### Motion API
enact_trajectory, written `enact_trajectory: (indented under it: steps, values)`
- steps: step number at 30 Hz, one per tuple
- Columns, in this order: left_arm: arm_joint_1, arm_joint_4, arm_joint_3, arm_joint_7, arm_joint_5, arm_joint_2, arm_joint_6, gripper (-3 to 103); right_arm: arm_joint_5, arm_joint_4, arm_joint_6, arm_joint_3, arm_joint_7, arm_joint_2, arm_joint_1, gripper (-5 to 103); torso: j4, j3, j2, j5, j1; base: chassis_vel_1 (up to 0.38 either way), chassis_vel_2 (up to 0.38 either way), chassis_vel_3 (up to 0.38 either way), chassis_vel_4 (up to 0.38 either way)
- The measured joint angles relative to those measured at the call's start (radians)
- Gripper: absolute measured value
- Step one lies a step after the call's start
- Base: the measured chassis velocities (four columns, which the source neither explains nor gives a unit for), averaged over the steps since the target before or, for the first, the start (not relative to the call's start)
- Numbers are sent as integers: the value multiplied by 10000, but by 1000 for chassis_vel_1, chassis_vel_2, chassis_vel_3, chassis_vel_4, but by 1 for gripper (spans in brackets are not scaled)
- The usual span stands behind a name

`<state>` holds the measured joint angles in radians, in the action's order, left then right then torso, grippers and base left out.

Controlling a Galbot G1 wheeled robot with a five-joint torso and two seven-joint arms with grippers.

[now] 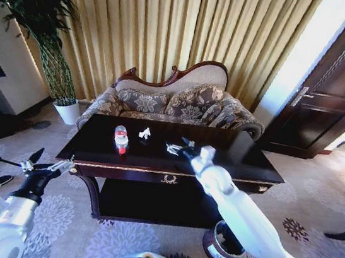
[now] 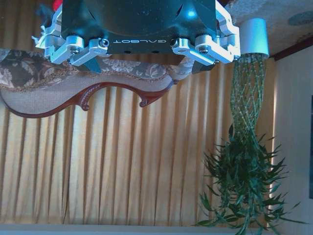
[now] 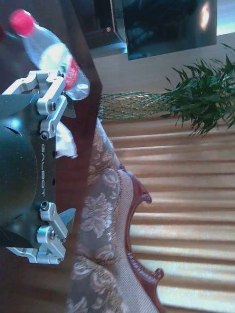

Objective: Move to the front of the table and place the trash on the table into the trash bin.

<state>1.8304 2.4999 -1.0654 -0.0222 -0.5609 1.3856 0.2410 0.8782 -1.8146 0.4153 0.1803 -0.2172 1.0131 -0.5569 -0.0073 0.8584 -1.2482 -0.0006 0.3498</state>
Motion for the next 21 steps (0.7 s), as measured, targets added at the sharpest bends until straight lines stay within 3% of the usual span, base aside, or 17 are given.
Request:
enact_trajectory:
  steps: [6, 21]
  values:
    - [16, 1, -17, -2, 47, -11, -5, 100, 120, 1443, 102, 1114, -179, 970, 1436, 100, -3, -1, -1, 3, -1, 0, 0, 0, 0]
    - [-43, 0, 29, -10, 209, 140, -51, 100, -11, 3851, 391, 1869, -532, 2785, 2292, 100, -3, -1, -1, 3, -1, 0, 0, 0, 0]
